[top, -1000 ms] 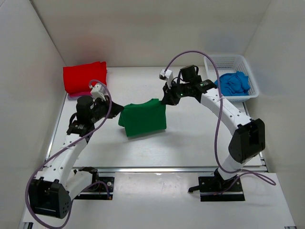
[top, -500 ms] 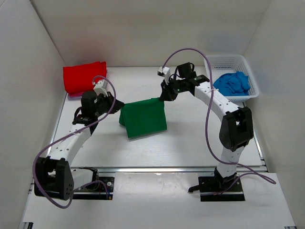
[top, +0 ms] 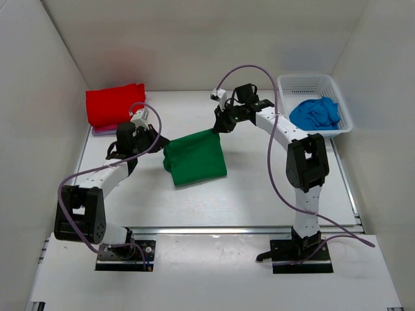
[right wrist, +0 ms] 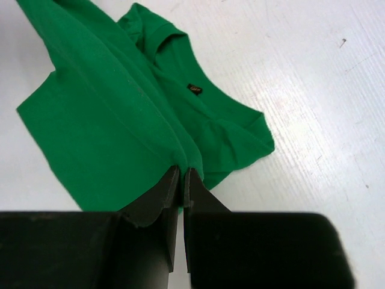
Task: Fold and stack the t-shirts
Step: Fold the long partially folded tshirt into a neat square
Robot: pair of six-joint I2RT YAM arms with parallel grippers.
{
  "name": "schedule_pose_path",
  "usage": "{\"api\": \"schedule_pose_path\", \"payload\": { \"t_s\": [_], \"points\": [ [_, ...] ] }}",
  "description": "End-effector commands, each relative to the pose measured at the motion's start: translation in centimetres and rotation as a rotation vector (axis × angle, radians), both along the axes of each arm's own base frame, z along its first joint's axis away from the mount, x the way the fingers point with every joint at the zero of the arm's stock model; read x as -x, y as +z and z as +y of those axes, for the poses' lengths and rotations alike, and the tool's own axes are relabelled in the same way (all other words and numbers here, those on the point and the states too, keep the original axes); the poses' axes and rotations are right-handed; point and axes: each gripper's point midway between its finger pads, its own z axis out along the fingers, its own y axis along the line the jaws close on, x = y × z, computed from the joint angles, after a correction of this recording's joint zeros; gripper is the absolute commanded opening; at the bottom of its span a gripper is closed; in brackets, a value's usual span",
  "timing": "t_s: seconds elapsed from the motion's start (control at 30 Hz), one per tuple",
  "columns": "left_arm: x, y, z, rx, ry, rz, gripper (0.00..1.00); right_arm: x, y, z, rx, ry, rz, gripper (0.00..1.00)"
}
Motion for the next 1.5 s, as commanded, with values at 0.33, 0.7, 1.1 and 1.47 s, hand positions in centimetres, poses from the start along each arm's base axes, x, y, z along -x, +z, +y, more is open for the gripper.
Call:
{"api": "schedule_pose_path", "payload": {
  "t_s": [0.33, 0.7, 1.1, 1.47],
  "points": [
    [-3.5, -1.8, 1.1, 0.011, 0.063, -0.014, 0.0, -5.7, -2.1, 3.7, -0.034, -0.019, -0.043, 0.0],
    [-5.2, -5.3, 2.9, -0.001, 0.194, 0.067, 0.01, -7.2, -6.0, 4.2, -0.005, -0.055, 0.007, 0.0],
    [-7.3, -7.9, 4.3, 0.0, 0.285, 0.172, 0.47, -8.6, -8.4, 4.5, 0.083, -0.141, 0.011, 0.07],
    [-6.1, -1.7, 6.6, -0.095, 0.354, 0.08, 0.62, -9.7, -0.8, 1.9, 0.146, -0.321, -0.073, 0.82]
  ]
}}
